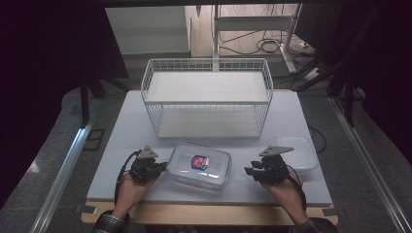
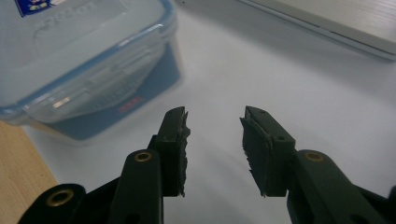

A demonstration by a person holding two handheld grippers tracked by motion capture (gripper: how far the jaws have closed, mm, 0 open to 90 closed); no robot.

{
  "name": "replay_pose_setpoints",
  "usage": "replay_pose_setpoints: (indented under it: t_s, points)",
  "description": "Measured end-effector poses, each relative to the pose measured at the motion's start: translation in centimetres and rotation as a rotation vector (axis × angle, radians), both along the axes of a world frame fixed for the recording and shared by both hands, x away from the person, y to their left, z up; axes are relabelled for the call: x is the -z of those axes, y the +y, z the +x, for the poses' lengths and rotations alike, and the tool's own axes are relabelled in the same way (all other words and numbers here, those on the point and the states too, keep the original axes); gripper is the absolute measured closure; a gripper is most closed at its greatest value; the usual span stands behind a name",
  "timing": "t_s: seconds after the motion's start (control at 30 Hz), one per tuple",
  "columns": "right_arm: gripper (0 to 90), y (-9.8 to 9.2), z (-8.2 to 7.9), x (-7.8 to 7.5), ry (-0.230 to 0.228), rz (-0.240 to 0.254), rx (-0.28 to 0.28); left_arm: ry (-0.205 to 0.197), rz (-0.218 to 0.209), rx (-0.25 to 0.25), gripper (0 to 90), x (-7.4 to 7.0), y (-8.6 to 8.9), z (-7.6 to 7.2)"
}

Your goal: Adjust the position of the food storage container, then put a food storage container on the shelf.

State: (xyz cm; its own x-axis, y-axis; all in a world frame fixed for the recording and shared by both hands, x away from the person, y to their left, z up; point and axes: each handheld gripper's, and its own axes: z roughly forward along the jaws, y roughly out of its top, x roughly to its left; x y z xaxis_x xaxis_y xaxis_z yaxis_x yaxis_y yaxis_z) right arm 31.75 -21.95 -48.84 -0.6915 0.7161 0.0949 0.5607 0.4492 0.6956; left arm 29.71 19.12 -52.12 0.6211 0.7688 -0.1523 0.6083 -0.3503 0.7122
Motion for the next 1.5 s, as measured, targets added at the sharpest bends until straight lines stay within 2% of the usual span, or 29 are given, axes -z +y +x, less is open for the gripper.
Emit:
replay_pose_setpoints:
  t_s: [0.03, 0.33, 0.37, 0.63, 0.77, 0.83, 0.93, 1.0, 1.03, 1.07, 1.13, 1.17, 1.2, 1.3, 1.37, 1.47, 1.5]
  points:
    - [59.8, 0.1, -0.1, 0.0, 0.012, 0.002, -0.008, 0.003, -0.001, 0.007, 90.0, 0.0, -0.3, -0.1]
    - [60.4, 0.7, -0.2, 0.3, 0.027, 0.010, -0.035, 0.024, -0.013, 0.066, 90.0, -0.2, -2.2, -0.9]
    - [61.4, 0.7, -0.3, 0.3, 0.020, -0.002, -0.031, 0.024, -0.013, 0.064, 90.0, -0.2, -2.3, -1.0]
    - [61.8, 0.0, 0.0, 0.2, 0.019, 0.004, -0.003, 0.049, -0.041, 0.080, 90.0, -0.3, -3.0, -1.8]
    - [61.9, -0.2, 0.1, 0.2, 0.017, 0.003, 0.004, 0.048, -0.040, 0.087, 88.9, -0.4, -3.1, -2.0]
    - [61.6, -0.3, 0.2, 0.2, 0.018, 0.009, 0.001, 0.050, -0.029, 0.087, 84.3, -0.4, -2.9, -2.1]
    - [59.9, -0.5, 0.1, -0.1, 0.002, 0.008, -0.004, 0.019, 0.017, 0.057, 68.7, -0.4, -2.6, -2.2]
    - [58.0, -0.7, 0.2, -0.1, -0.004, 0.015, -0.007, 0.000, 0.026, 0.035, 58.4, -0.5, -2.2, -2.2]
    - [54.6, -0.8, 0.2, -0.1, -0.004, 0.022, -0.006, -0.007, 0.024, 0.025, 48.7, -0.5, -2.1, -2.2]
    - [54.6, -0.8, 0.2, -0.1, -0.004, 0.022, -0.006, -0.014, 0.029, 0.012, 48.7, -0.5, -1.9, -2.2]
    - [48.7, -1.0, 0.3, -0.1, -0.010, 0.027, -0.001, -0.035, 0.044, -0.003, 39.4, -0.6, -1.6, -2.2]
    - [42.6, -1.0, 0.3, -0.1, -0.014, 0.033, 0.006, -0.046, 0.050, -0.015, 31.1, -0.6, -1.4, -2.2]
    - [42.6, -1.0, 0.3, -0.1, -0.014, 0.033, 0.006, -0.046, 0.050, -0.015, 28.1, -0.6, -1.4, -2.2]
    - [35.0, -1.2, 0.4, 0.0, -0.012, 0.047, 0.014, -0.051, 0.038, -0.013, 23.1, -0.7, -1.0, -2.1]
    - [29.5, -1.4, 0.5, 0.0, -0.017, 0.063, 0.025, -0.062, 0.054, -0.014, 13.1, -0.6, -0.9, -2.1]
    - [25.6, -1.5, 0.5, -0.2, -0.023, 0.077, 0.032, -0.069, 0.054, -0.020, 9.2, -0.6, -0.9, -2.1]
    - [21.9, -1.6, 0.5, -0.3, -0.038, 0.087, 0.040, -0.078, 0.053, -0.025, 6.8, -0.6, -0.8, -2.0]
